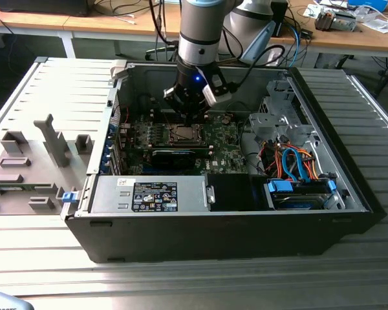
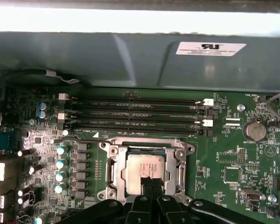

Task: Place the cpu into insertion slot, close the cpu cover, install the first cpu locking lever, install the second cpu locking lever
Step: 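Install the first cpu locking lever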

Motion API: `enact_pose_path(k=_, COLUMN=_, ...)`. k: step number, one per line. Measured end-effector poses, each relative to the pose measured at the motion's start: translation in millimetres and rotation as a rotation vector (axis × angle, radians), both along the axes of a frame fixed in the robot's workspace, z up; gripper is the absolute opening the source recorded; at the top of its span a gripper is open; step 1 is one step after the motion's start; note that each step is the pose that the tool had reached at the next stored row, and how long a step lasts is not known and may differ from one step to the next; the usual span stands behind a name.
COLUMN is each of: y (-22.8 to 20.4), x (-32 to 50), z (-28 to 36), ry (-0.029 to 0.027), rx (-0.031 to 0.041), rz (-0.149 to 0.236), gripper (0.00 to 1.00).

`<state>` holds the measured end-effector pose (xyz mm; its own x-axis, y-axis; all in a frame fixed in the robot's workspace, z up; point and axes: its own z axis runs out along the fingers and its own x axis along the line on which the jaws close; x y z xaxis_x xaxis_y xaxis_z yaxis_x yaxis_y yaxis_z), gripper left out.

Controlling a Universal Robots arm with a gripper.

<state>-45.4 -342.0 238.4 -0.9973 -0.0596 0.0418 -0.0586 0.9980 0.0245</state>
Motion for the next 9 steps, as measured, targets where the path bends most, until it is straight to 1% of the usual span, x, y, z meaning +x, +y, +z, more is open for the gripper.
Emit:
enact_pose_path(k=2, y=0.0, x=0.0, z=0.0, ry=0.0, rx=0.0, rz=0.03, gripper=0.11)
enact_pose_path(k=9, y=0.0, x=0.0, z=0.0, ry=0.0, rx=0.0001, rz=0.092, gripper=0.11)
